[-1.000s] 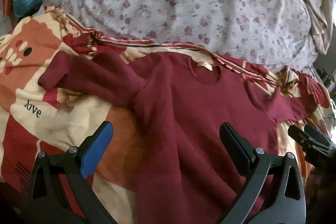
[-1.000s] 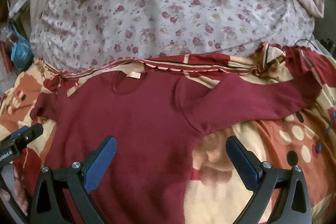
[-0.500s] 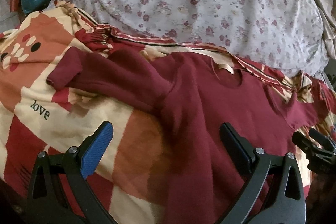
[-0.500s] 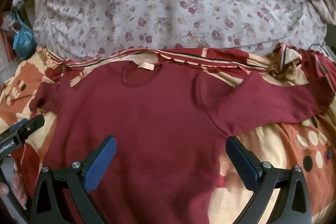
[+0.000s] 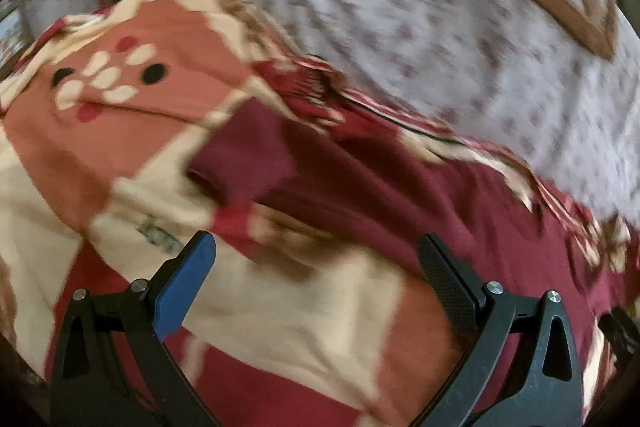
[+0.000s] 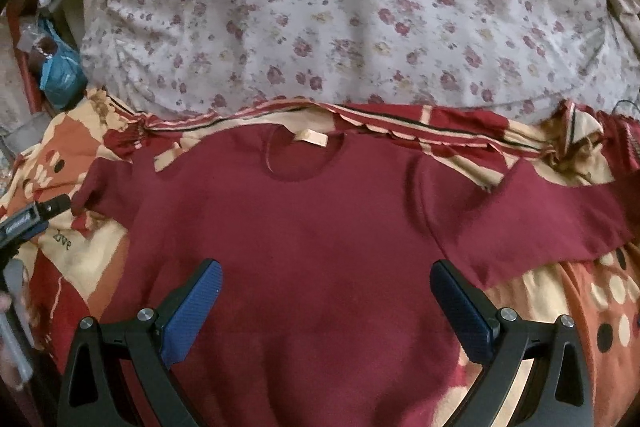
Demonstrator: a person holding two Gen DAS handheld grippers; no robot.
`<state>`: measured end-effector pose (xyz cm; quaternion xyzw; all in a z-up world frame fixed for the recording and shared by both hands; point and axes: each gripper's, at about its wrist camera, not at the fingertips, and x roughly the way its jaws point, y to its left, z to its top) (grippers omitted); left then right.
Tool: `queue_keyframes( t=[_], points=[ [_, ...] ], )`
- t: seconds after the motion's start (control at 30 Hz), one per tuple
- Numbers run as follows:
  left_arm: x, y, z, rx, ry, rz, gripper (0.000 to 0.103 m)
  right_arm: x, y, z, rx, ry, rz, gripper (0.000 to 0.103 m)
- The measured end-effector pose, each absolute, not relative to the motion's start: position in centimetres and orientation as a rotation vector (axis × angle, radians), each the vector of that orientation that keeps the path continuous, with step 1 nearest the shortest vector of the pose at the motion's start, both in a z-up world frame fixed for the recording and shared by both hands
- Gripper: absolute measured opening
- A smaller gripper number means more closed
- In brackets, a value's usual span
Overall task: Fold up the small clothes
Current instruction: 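Grasp the sweater sleeve with the left gripper and fold it across the body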
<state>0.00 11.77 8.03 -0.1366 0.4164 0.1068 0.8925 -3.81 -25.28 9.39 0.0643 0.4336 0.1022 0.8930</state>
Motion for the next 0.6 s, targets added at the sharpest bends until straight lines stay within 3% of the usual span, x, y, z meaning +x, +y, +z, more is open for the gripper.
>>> queue_keyframes(
  t=[0.47, 0.57, 0.6],
  points=[
    [5.3, 17.9, 2.4, -0.341, 0.995, 0.313, 0.101, -2.1, -22.7, 7.7, 0.14, 0.934, 0.3, 0.103],
    [6.9, 18.7, 1.0, -0.374, 1.017, 0.323, 0.086, -2.0, -22.4, 7.5, 0.139, 0.935, 0.313, 0.102],
    [7.3, 19.2, 0.6, -0.393, 1.012, 0.321, 0.066, -2.0, -22.4, 7.4, 0.14, 0.934, 0.317, 0.098]
  ],
)
